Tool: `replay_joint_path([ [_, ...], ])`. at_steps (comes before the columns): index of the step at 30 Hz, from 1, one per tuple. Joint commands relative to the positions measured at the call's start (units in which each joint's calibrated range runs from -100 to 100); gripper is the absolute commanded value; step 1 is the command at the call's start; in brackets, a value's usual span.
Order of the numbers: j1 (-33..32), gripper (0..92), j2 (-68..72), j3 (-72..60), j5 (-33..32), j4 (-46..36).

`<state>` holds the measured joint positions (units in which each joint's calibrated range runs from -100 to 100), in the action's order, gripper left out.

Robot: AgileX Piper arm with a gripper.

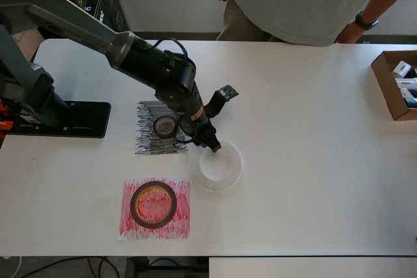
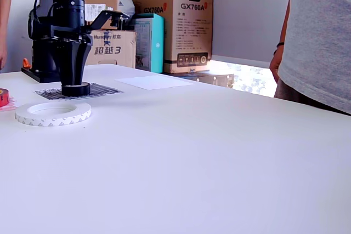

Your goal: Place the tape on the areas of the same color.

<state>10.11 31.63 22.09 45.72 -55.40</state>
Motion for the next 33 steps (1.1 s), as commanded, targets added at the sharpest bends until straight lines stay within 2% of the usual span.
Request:
replay_joint_path([
  [1, -0.33, 32.1, -0.38, 0.04, -0.62, 0.11],
  [11, 0.93, 34.2, 0.09, 0.04, -0.21, 0.11],
  [17, 1.01, 46.7, -0.19, 0.04, -0.38, 0.11],
  [33, 2.51, 47.4, 3.17, -0.51, -0.46, 0.96],
])
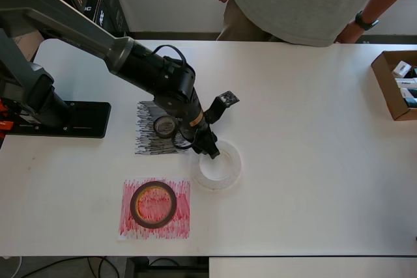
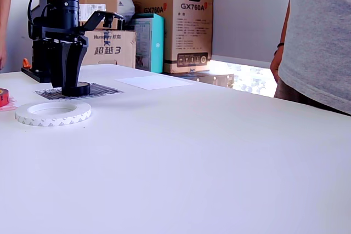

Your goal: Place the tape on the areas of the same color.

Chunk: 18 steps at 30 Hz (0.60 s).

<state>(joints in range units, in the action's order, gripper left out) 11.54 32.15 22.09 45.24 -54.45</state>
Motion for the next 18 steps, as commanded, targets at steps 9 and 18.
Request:
replay_joint_path([
  [9, 2.65, 47.4, 8.07, -6.87, 0.02, -0.74],
  [18, 0.83, 47.4, 7.51, -5.69, -0.14, -0.91],
])
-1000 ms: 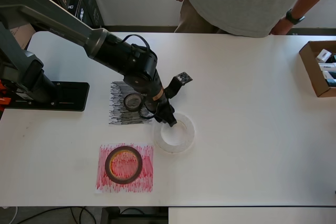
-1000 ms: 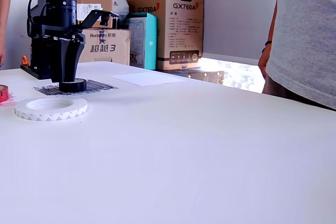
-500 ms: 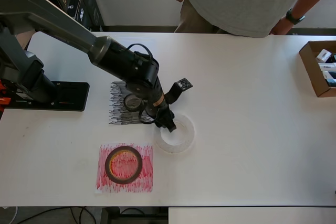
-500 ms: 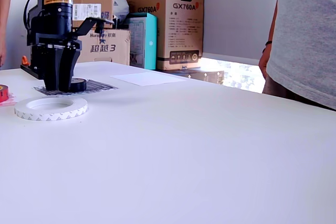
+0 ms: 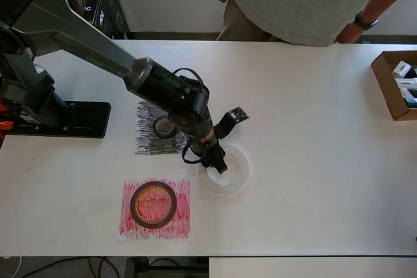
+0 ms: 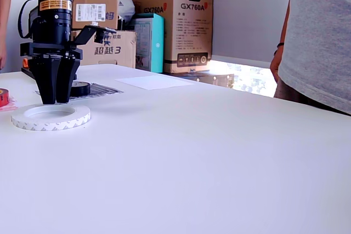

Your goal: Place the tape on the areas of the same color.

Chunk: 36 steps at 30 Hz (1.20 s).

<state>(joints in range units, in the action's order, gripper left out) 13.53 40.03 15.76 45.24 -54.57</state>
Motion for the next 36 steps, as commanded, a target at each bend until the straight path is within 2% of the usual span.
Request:
replay_joint_path([
  [1, -1.31, 47.4, -0.36, 0.64, -0.14, -0.79],
  [36, -1.23, 46.9, 1.97, 0.0, -0.06, -0.71],
])
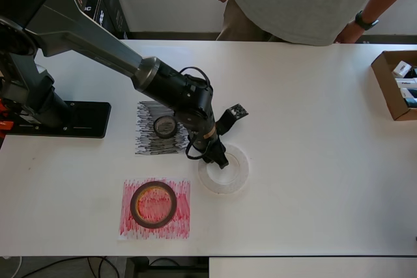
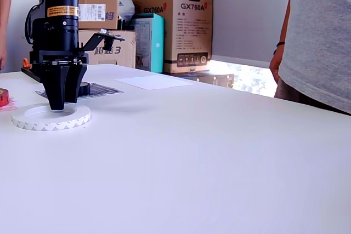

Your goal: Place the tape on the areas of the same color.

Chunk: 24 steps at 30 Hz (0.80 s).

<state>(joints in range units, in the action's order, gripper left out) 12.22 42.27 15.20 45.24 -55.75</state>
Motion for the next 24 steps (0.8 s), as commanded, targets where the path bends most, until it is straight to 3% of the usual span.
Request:
replay_joint_path([
  [1, 0.08, 46.3, -0.27, 0.56, -0.06, 0.47],
  [6, 0.08, 31.2, -0.36, 0.65, -0.06, 0.47],
  [24, -0.79, 27.9, -0.55, 1.2, -0.3, 0.38],
])
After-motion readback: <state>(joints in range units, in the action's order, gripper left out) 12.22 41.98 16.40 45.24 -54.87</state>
